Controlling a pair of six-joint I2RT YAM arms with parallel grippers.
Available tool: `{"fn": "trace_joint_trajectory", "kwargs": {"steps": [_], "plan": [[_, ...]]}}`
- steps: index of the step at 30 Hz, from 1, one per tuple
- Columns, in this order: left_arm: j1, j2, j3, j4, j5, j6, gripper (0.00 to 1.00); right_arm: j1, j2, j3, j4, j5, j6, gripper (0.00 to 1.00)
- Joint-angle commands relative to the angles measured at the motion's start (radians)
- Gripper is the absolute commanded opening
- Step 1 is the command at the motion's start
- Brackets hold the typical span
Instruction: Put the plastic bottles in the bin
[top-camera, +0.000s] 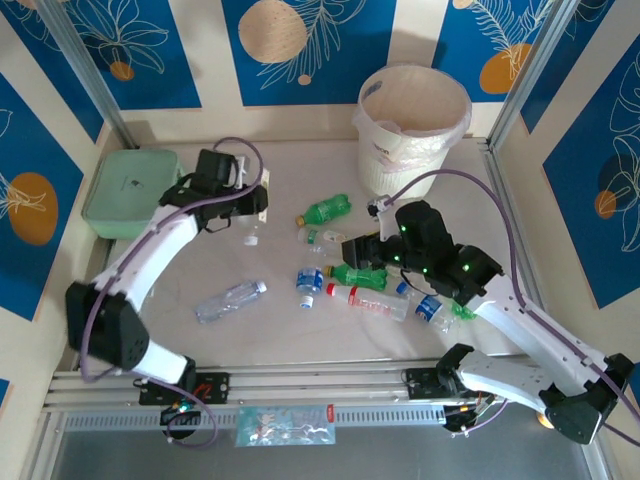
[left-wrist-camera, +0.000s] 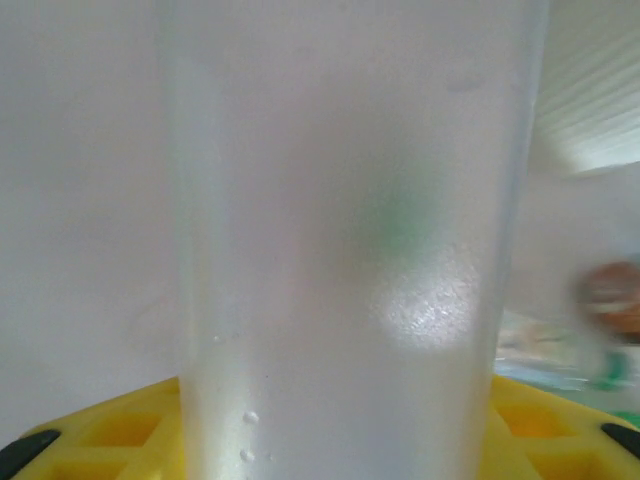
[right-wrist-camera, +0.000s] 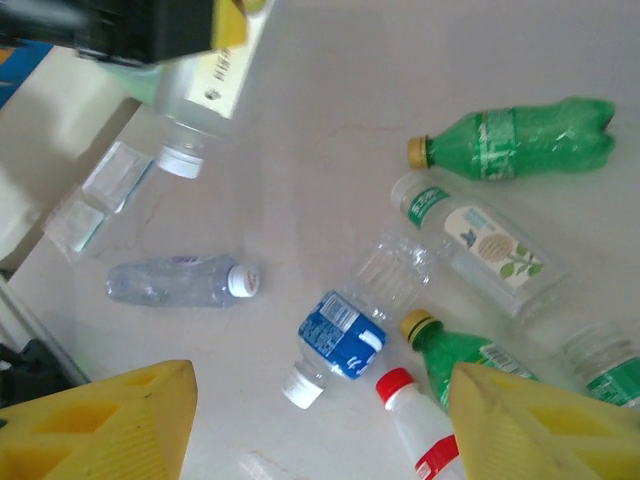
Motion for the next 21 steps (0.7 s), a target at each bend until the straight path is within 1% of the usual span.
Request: {"fn": "trace_joint_trajectory", "kwargs": {"steps": [1, 3, 5, 8, 10, 11, 12, 15, 18, 21], "plan": [[-0.021, -0.081, -0.077, 0.134, 0.307, -0.072, 0.48, 0.082, 0.003, 0.068, -0.022, 0.102, -0.049, 0.68], [-0.044, -0.125, -0.119, 0.196, 0.427, -0.085, 0.49, 0.073, -0.008, 0.095, -0.038, 0.024, -0.050, 0.68], [-0.071, -0.165, -0.150, 0.241, 0.500, -0.097, 0.49, 0.012, -0.031, 0.106, -0.012, -0.147, -0.008, 0.68], [-0.101, -0.222, -0.197, 0.315, 0.588, -0.131, 0.49, -0.104, -0.055, 0.094, 0.089, -0.426, 0.102, 0.68], [-0.117, -0.253, -0.232, 0.384, 0.629, -0.175, 0.49, -0.167, -0.058, 0.069, 0.188, -0.583, 0.180, 0.69], [-0.123, -0.268, -0.253, 0.437, 0.653, -0.208, 0.50, -0.190, -0.058, 0.057, 0.235, -0.634, 0.221, 0.70], [-0.128, -0.277, -0.268, 0.480, 0.671, -0.238, 0.50, -0.208, -0.058, 0.049, 0.269, -0.658, 0.253, 0.71], [-0.148, -0.291, -0.308, 0.626, 0.729, -0.342, 0.50, -0.252, -0.050, 0.022, 0.370, -0.721, 0.342, 0.81], [-0.159, -0.287, -0.319, 0.707, 0.757, -0.408, 0.51, -0.269, -0.029, 0.013, 0.440, -0.744, 0.398, 0.99], [-0.165, -0.283, -0.321, 0.775, 0.777, -0.461, 0.51, -0.263, -0.006, 0.019, 0.474, -0.743, 0.413, 0.99]]}}
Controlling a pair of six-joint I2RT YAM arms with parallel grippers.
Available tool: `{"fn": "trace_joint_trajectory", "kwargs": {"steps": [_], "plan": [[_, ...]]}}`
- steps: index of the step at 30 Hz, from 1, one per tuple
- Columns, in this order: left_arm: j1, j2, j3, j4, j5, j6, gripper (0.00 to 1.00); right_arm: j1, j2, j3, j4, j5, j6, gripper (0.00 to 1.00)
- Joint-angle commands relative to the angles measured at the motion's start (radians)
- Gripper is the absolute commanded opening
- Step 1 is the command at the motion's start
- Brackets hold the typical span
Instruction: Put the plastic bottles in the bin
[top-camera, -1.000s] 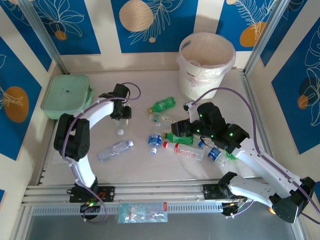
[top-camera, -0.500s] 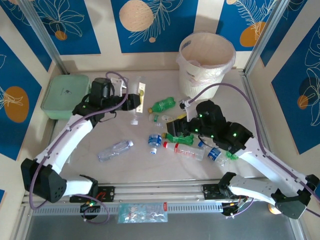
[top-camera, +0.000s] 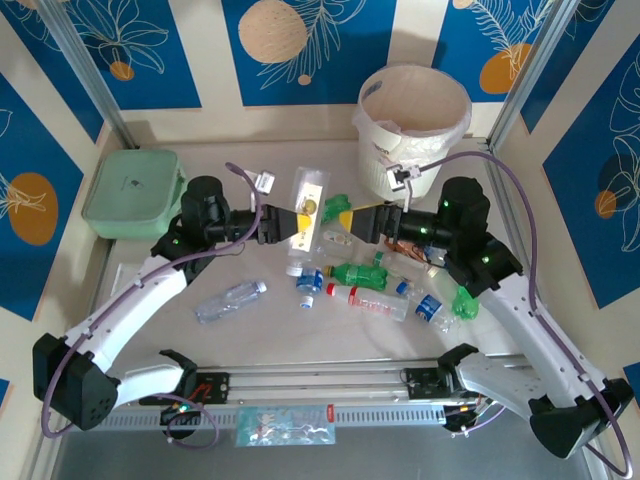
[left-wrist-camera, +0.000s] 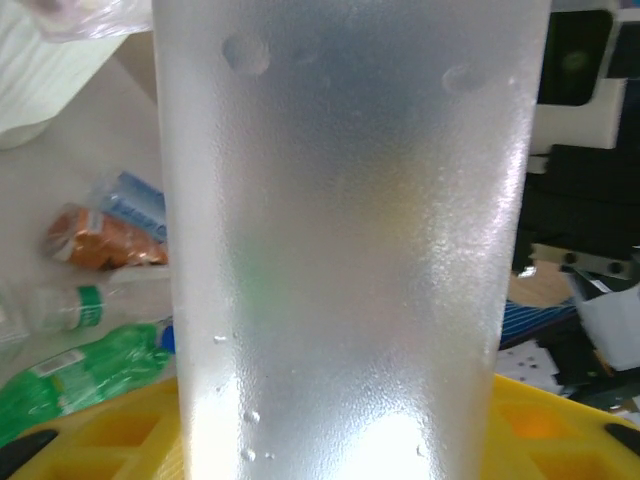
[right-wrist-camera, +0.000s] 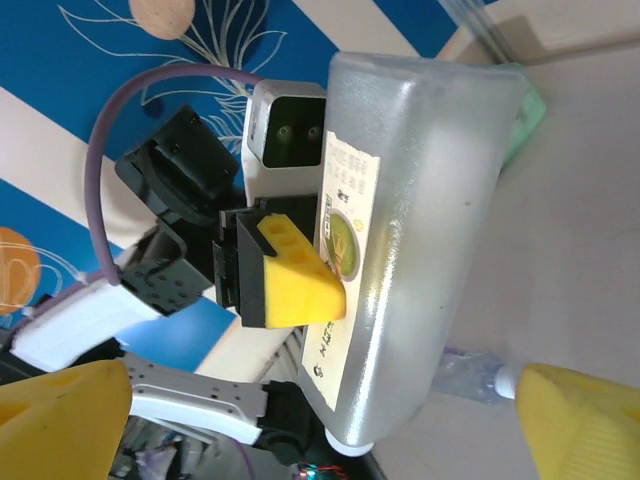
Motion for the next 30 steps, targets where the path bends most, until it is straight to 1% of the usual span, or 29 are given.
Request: {"fn": "trace_joint_trajectory", "kwargs": {"steps": [1, 4, 6, 10, 13, 17, 20, 22, 25, 27, 29, 30], "plan": [[-0.015, -0.007, -0.007, 0.188, 0.079, -0.113, 0.51, 0.000, 0.018, -0.011, 0.128, -0.080, 0.081, 0.99], [-0.029, 0.008, -0.013, 0.293, 0.100, -0.194, 0.51, 0.000, 0.042, -0.024, 0.212, -0.095, 0.119, 0.99], [-0.040, 0.021, -0.012, 0.350, 0.114, -0.244, 0.51, 0.002, 0.062, -0.020, 0.236, -0.099, 0.125, 1.00], [-0.070, 0.033, 0.014, 0.370, 0.122, -0.272, 0.51, -0.017, 0.107, 0.027, 0.238, -0.111, 0.127, 0.98], [-0.094, 0.041, 0.031, 0.371, 0.123, -0.277, 0.51, -0.021, 0.139, 0.037, 0.319, -0.147, 0.179, 0.97], [-0.110, 0.053, 0.031, 0.401, 0.118, -0.299, 0.51, -0.016, 0.154, 0.030, 0.396, -0.155, 0.219, 0.94], [-0.114, 0.059, 0.025, 0.429, 0.112, -0.319, 0.51, -0.013, 0.151, 0.013, 0.443, -0.153, 0.243, 0.89], [-0.114, 0.067, 0.030, 0.434, 0.117, -0.325, 0.51, -0.007, 0.148, 0.010, 0.443, -0.156, 0.240, 0.81], [-0.117, 0.077, 0.035, 0.440, 0.120, -0.330, 0.51, 0.000, 0.137, -0.003, 0.445, -0.145, 0.240, 0.66], [-0.118, 0.079, 0.037, 0.449, 0.119, -0.335, 0.52, -0.002, 0.129, -0.012, 0.442, -0.135, 0.240, 0.61], [-0.117, 0.081, 0.039, 0.454, 0.117, -0.342, 0.56, -0.007, 0.117, -0.022, 0.438, -0.122, 0.239, 0.59], [-0.117, 0.080, 0.041, 0.450, 0.116, -0.339, 0.63, -0.011, 0.109, -0.027, 0.436, -0.114, 0.239, 0.59]]}}
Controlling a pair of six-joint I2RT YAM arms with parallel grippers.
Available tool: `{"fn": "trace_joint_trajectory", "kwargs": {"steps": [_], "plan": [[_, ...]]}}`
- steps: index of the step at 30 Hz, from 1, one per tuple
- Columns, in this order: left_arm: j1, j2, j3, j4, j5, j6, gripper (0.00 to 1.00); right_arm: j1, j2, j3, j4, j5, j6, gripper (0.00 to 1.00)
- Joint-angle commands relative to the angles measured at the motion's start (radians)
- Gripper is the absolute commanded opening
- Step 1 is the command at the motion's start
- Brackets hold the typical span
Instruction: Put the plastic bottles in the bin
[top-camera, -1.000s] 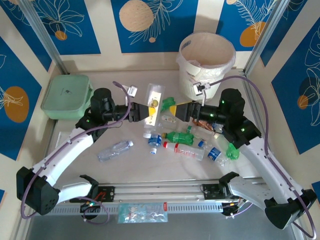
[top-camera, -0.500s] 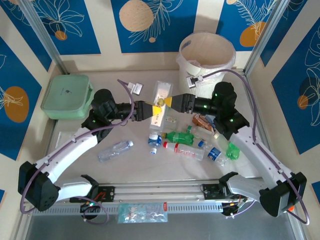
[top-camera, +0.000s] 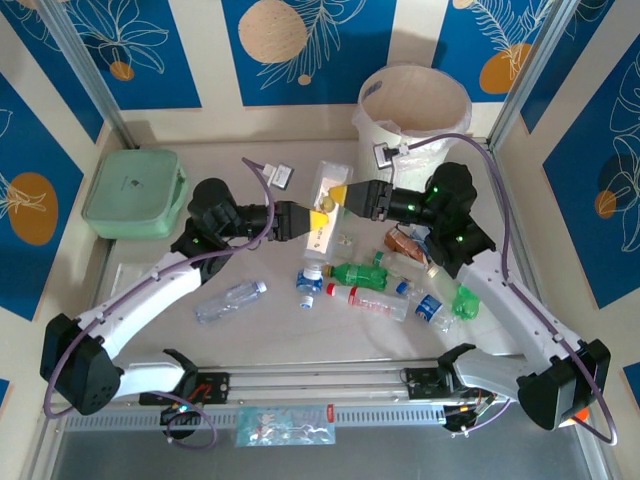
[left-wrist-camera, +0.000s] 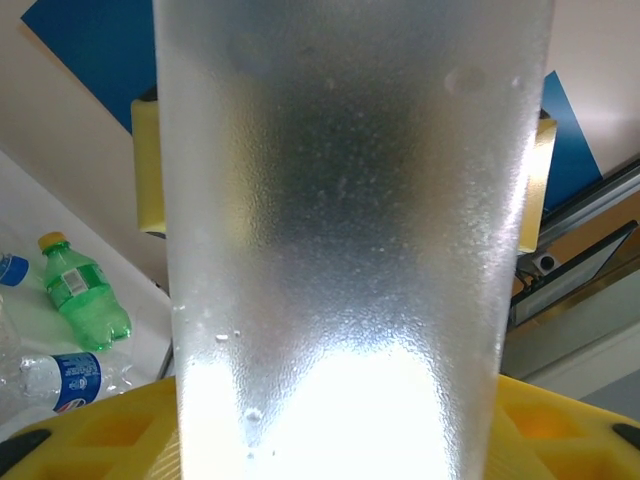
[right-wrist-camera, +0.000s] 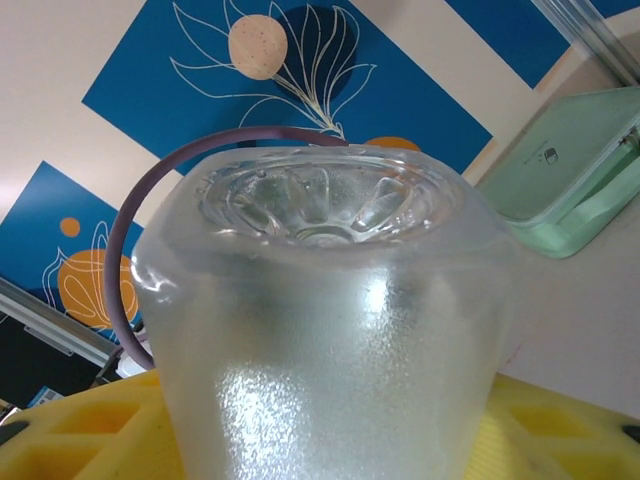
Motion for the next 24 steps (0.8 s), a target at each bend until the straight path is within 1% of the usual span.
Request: {"fn": "trace_joint_trajectory", "kwargs": {"steps": [1, 2, 3, 6, 7, 9, 12, 13, 14, 17, 20, 22, 24], "plan": [[-0.009, 0.001, 0.035, 0.038, 0.006, -0.008, 0.69, -0.004, -0.048, -0.021, 0.024, 0.011, 0.000, 0.58], [-0.009, -0.002, 0.039, 0.015, -0.002, 0.005, 0.75, -0.008, -0.055, -0.024, 0.016, 0.018, -0.003, 0.57], [-0.009, -0.007, 0.044, -0.015, -0.009, 0.023, 0.79, -0.014, -0.062, -0.023, 0.005, 0.026, -0.009, 0.56], [-0.009, -0.026, 0.062, -0.102, -0.029, 0.085, 0.86, -0.035, -0.082, -0.023, -0.020, 0.044, -0.021, 0.55], [-0.008, -0.037, 0.073, -0.153, -0.045, 0.116, 0.88, -0.040, -0.088, -0.018, -0.036, 0.053, -0.030, 0.55], [-0.009, -0.063, 0.110, -0.312, -0.103, 0.231, 0.88, -0.053, -0.102, -0.001, -0.099, 0.089, -0.068, 0.54], [-0.008, -0.126, 0.181, -0.612, -0.303, 0.439, 0.89, -0.072, -0.109, 0.057, -0.239, 0.169, -0.163, 0.54], [-0.008, -0.144, 0.212, -0.712, -0.405, 0.498, 0.90, -0.081, -0.107, 0.088, -0.293, 0.203, -0.202, 0.54], [-0.007, -0.155, 0.242, -0.797, -0.485, 0.546, 0.90, -0.095, -0.100, 0.120, -0.343, 0.235, -0.234, 0.54], [-0.008, -0.158, 0.352, -1.015, -0.658, 0.684, 0.90, -0.147, -0.067, 0.206, -0.449, 0.325, -0.299, 0.52], [-0.008, -0.143, 0.457, -1.177, -0.793, 0.772, 0.90, -0.179, -0.016, 0.315, -0.539, 0.464, -0.396, 0.50], [-0.008, -0.134, 0.501, -1.234, -0.827, 0.799, 0.90, -0.201, 0.030, 0.378, -0.560, 0.540, -0.438, 0.50], [-0.007, -0.131, 0.517, -1.252, -0.830, 0.807, 0.90, -0.245, 0.085, 0.437, -0.549, 0.557, -0.438, 0.50]]}}
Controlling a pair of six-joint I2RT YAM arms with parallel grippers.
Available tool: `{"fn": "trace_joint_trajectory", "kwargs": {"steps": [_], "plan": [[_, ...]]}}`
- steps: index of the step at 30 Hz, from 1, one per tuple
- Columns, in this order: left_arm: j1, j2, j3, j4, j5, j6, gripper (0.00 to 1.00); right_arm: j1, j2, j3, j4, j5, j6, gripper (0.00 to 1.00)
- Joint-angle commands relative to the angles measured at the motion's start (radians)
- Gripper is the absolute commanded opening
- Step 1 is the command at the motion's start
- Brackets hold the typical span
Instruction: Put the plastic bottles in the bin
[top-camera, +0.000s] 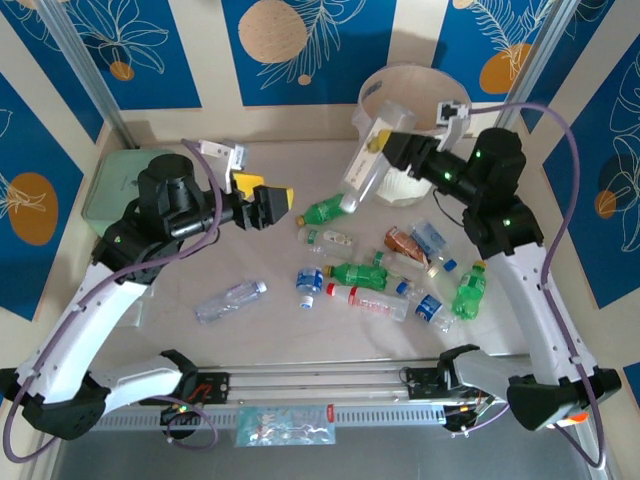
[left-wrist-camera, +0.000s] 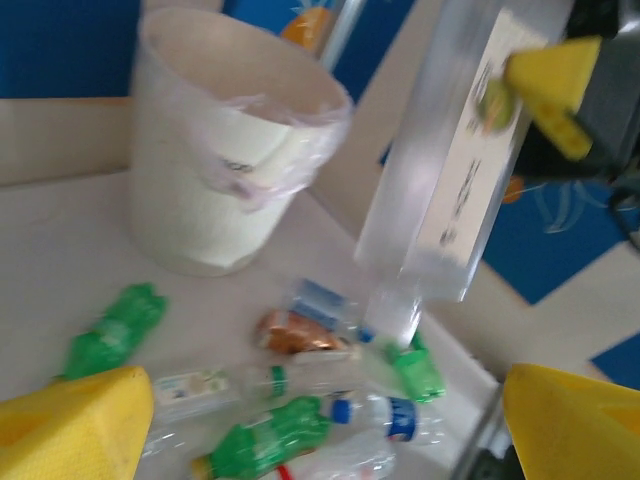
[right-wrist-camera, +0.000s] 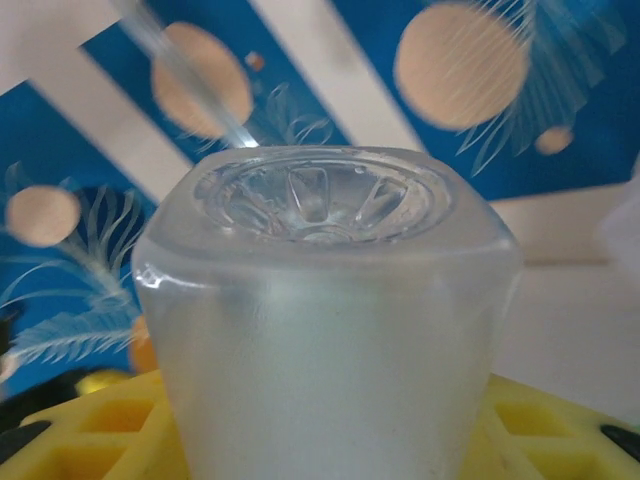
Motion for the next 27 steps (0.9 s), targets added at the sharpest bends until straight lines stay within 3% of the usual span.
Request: {"fn": "trace_joint_trajectory", "kwargs": {"steps": [1, 8, 19, 24, 27], "plan": [[-0.003, 0.013, 0.031, -0.176, -0.114, 0.105, 0.90, -0.055, 0.095, 0.116, -0.068, 0.145, -0.086, 0.50], [-0.004, 0.017, 0.019, -0.181, -0.104, 0.105, 0.90, -0.137, 0.396, 0.520, -0.155, 0.315, -0.144, 0.49], [-0.004, 0.003, -0.005, -0.181, -0.083, 0.106, 0.89, -0.161, 0.710, 0.841, -0.182, 0.611, -0.158, 0.49], [-0.004, -0.001, -0.013, -0.185, -0.078, 0.106, 0.89, -0.161, 0.883, 1.060, -0.315, 0.630, -0.172, 0.49], [-0.004, -0.004, -0.014, -0.190, -0.080, 0.108, 0.89, -0.154, 0.921, 1.057, -0.325, 0.600, -0.166, 0.49]]}}
